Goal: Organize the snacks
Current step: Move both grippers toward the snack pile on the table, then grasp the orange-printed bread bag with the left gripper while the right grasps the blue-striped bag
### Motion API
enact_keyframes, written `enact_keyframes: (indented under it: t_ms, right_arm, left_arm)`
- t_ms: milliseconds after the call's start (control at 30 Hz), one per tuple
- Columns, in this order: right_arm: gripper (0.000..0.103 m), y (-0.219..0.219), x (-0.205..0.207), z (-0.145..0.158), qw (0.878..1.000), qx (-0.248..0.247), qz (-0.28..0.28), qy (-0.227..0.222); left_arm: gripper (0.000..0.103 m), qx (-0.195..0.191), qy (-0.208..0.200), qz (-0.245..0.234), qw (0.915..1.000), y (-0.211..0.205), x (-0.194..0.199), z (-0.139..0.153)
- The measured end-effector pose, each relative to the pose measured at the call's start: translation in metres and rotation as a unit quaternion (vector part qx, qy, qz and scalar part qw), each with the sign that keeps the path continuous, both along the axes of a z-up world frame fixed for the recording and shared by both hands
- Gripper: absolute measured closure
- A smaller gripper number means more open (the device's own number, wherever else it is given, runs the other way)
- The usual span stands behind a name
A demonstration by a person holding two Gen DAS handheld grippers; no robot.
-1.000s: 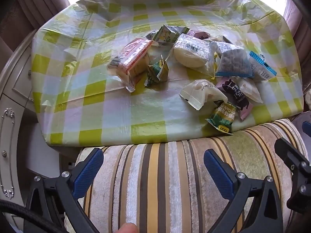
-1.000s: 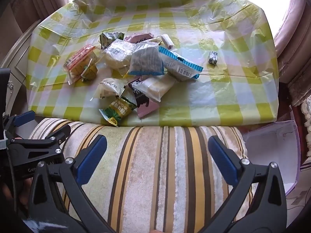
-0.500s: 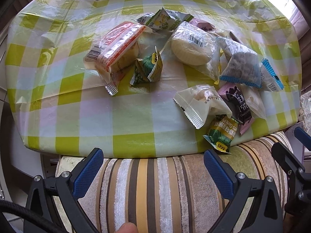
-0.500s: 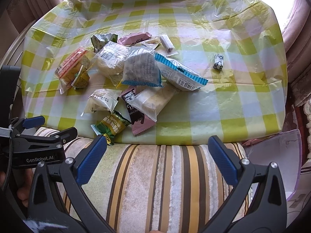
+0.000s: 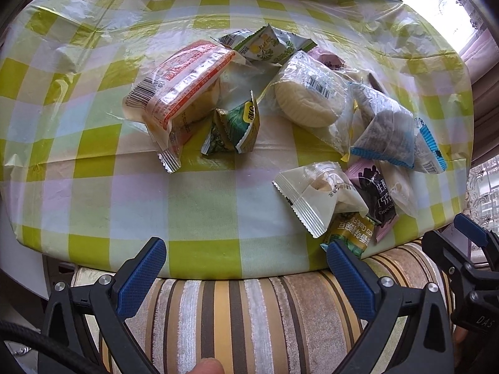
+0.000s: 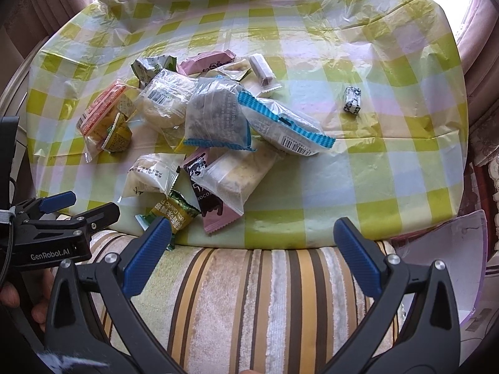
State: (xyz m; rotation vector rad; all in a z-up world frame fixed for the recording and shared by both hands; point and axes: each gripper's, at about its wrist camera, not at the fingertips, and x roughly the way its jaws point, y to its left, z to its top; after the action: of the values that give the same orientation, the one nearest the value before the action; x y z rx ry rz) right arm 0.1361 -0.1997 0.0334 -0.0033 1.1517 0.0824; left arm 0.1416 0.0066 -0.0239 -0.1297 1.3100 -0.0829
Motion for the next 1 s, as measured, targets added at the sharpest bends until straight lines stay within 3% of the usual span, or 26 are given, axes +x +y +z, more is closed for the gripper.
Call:
enact_keyframes:
  t_ms: [133, 400, 567, 700, 933, 1000]
  right_arm:
    - [0.0, 0.0, 0.006, -0.001, 1.0, -0.002, -0.002, 0.0]
    - [0.0, -0.02, 0.015, -0.008, 0.999, 0.026, -0.021, -0.01]
    - [0.0, -0.043, 0.025, -0.007, 0.998, 0.059, -0.032, -0.012]
    - [0.0, -0.059, 0.035, -0.012, 0.998, 0.038, -0.039, -0.012]
    - [0.004, -0.045, 0.058, -0.011, 0.999, -0.004, 0.029, -0.046]
    - [0.014, -0.04, 0.067, -0.015, 0.998, -0.01, 0.048, -0.041]
  left_arm:
    - [0.0, -0.008, -0.015, 0.001, 0.9999, 0.007, 0.004, -0.001]
    - [0.0, -0.034, -0.108, 0.038, 0.9928, 0.048, 0.014, 0.014]
    - [0.0, 0.019, -0.145, 0.027, 0.9888, 0.051, 0.03, 0.026]
    - [0.001, 0.043, -0.157, 0.009, 0.9867, 0.054, 0.052, 0.026]
    - [0.007, 0.07, -0.154, -0.036, 0.9849, 0.052, 0.083, 0.015]
    - [0.011, 0.073, -0.146, -0.047, 0.9854, 0.051, 0.09, 0.008]
